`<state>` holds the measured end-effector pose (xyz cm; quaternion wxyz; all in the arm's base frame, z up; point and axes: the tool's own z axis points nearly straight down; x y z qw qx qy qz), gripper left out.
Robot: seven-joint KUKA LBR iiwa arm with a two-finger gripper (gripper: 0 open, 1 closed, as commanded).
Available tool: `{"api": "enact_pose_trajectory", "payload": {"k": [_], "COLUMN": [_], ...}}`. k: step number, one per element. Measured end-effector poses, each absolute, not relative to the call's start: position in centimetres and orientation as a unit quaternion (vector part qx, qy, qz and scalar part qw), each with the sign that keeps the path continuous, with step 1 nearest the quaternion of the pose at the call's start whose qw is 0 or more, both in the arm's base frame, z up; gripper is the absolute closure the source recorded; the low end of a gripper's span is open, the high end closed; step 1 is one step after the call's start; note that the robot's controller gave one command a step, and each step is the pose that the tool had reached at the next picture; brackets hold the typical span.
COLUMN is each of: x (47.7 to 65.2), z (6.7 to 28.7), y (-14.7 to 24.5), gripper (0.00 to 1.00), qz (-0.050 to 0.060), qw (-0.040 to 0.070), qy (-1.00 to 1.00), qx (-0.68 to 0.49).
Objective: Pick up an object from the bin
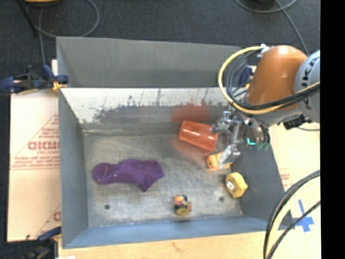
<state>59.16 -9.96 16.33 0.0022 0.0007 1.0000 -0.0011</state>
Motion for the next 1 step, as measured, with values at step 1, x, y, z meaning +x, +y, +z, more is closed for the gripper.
{"api": "enact_pose_trajectory", "payload": {"k": [1], "x": [58.86], "z": [13.43], "y": [-5.61], "gripper": [0.00], "qz": [-0.001], "qw": [0.004], "qy": [0.999], "qx": [0.033]}}
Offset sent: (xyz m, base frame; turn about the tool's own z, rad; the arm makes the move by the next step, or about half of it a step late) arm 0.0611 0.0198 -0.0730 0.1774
